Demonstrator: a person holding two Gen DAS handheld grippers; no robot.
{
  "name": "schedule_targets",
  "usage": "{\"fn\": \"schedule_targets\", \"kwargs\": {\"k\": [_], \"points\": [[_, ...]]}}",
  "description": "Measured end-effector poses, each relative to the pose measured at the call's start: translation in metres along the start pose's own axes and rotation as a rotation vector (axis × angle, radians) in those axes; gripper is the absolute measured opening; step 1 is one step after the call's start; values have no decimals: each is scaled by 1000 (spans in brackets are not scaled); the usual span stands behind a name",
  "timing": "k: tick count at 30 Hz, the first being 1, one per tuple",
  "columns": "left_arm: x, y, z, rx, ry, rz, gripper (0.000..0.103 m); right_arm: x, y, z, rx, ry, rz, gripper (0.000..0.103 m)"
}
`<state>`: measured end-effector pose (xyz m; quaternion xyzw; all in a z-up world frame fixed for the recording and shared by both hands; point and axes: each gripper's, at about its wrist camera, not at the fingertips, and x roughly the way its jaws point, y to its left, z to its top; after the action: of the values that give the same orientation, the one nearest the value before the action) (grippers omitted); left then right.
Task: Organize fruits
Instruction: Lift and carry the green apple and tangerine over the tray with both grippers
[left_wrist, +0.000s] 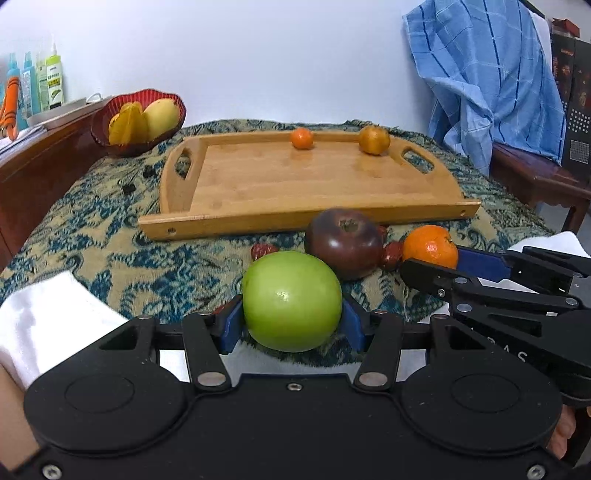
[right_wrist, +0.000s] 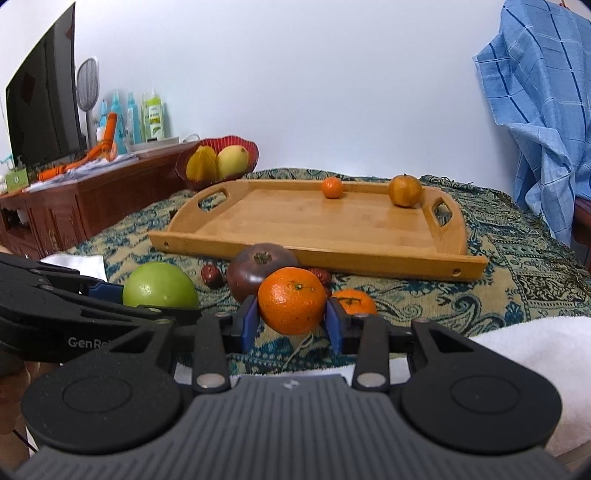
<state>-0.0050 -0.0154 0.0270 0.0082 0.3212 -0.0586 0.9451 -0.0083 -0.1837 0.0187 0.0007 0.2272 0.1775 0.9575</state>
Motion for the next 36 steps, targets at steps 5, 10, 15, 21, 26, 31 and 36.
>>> {"fn": "schedule_targets", "kwargs": {"k": [5,10,15,21,26,31,36], "points": [[2,-8,20,20,-27,3,52,2,-11,13,20,-28,-10,42],[12,-18,50,35,-55,-12,52,13,-29,37,39,-43,-36,42],[30,-24,87,37,-87,-49,52,35,-57,68,45,-40,-71,42],[67,-34,124,61,-91,-47,52,77,-94,96,68,-4,-118,43],[107,-33,144,31,-46,-53,52,110,-112,106,78,29,-164,43],[148,-26,162,-36,18,-77,52,137,-121,111,91,72,-171,43],[176,-27,169,-36,50,-65,52,160,-129,112,131,126,-166,43]]}}
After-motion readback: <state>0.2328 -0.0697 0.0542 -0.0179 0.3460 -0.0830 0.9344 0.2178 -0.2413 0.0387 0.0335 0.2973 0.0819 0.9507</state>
